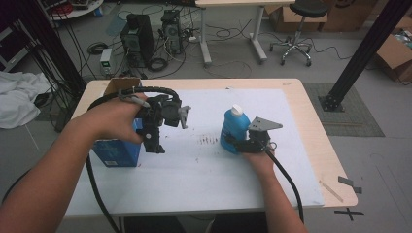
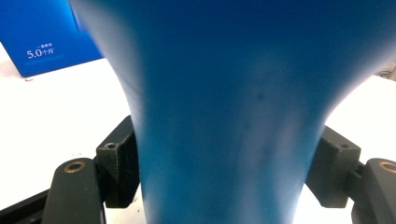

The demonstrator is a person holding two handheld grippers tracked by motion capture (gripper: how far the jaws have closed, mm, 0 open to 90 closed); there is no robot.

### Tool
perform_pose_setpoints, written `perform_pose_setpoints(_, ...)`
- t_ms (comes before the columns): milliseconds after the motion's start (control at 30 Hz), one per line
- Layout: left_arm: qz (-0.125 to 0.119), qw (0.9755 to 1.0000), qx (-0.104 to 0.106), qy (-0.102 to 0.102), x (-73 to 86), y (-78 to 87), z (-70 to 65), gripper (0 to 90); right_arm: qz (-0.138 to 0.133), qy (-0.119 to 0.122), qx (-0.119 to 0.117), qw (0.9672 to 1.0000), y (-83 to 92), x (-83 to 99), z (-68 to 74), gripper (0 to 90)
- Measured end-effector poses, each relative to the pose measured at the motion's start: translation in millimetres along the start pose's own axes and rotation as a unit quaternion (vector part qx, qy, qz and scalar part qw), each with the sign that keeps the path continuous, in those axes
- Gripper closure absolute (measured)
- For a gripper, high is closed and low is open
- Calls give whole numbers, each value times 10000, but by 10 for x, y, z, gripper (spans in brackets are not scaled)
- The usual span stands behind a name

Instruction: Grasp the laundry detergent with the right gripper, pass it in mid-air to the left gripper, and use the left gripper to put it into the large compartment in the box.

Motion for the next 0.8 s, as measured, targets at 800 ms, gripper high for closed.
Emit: perform_pose_setpoints(800,11,10000,1,-28,-23,-26,-12,3,-63,36,40,10000,0,8,39,452)
Point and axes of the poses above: each handheld gripper's, and its own axes: y roughly backward along the jaws, x roughly out of its underside, z roughly to its left, the point moved 3 cm from there along -y, roughly forward along the jaws, and after that the axes turned 2 degrees about -x, right-handed, at the moved point
